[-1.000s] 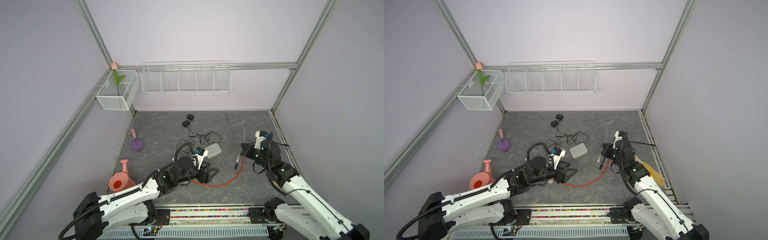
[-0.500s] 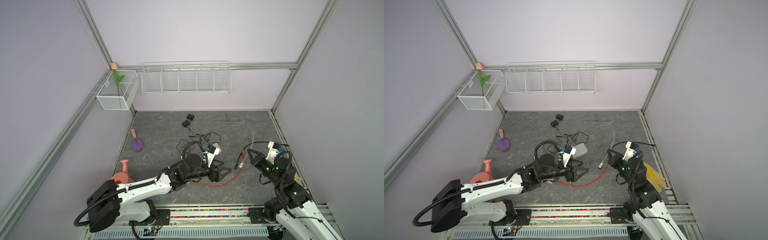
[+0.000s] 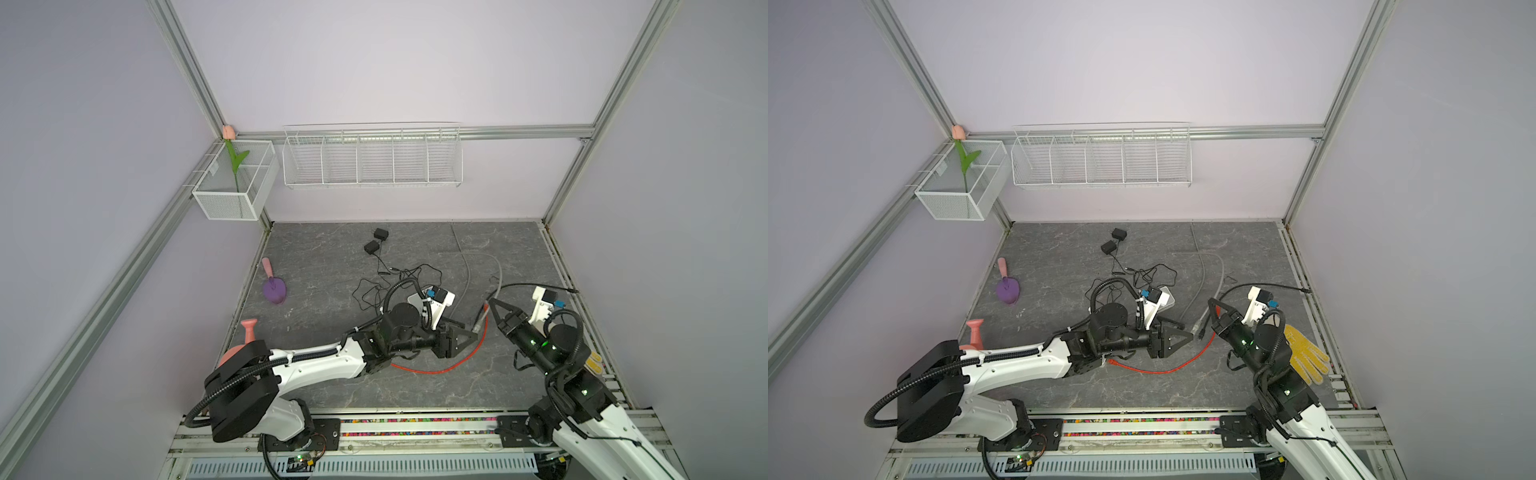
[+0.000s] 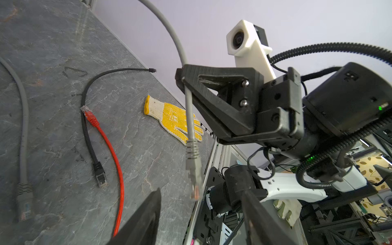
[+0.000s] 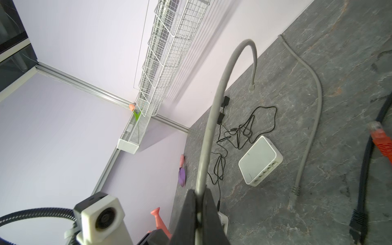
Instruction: Insert the plug into the switch port
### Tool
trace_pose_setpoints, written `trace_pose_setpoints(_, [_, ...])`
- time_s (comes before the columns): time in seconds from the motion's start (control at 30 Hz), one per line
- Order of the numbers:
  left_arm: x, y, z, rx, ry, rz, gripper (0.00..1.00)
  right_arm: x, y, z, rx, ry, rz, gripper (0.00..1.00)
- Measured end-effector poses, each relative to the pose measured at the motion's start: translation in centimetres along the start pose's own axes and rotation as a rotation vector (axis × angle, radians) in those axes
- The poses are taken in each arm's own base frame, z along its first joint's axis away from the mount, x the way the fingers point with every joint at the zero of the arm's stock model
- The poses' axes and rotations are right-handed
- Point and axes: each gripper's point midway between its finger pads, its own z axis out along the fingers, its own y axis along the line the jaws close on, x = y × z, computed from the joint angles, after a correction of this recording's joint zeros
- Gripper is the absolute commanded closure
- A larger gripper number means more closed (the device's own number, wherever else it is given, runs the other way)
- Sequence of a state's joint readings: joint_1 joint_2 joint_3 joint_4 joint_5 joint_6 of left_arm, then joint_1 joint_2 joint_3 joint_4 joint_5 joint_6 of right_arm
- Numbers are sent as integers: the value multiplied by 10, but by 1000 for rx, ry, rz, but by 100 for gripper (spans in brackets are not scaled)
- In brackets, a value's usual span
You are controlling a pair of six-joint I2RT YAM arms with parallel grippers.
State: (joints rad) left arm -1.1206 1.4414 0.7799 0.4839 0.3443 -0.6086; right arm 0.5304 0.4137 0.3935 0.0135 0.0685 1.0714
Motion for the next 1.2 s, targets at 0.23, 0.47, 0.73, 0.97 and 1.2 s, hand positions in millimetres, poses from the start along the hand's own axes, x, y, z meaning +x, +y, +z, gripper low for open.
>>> trace_pose_setpoints(0.23, [-5,-5,8,35,-7,-14,66,3,6,2,-19,4,0,93])
trace_pose_setpoints(0.47, [-4,-2,12,30,-4,-35,98,1,8,1,-24,-12,0,93])
trace_pose_setpoints(0.73, [-4,2,13,3,6,-25,100,-1,8,-1,-25,-19,-5,93])
trace_pose_setpoints(0.97, [-3,4,11,-51,67,21,100,2,5,-3,-12,-12,-36,54])
trace_pose_setpoints(1.2, [-3,18,2,-124,161,68,100,-15,8,-30,36,-69,-192,38])
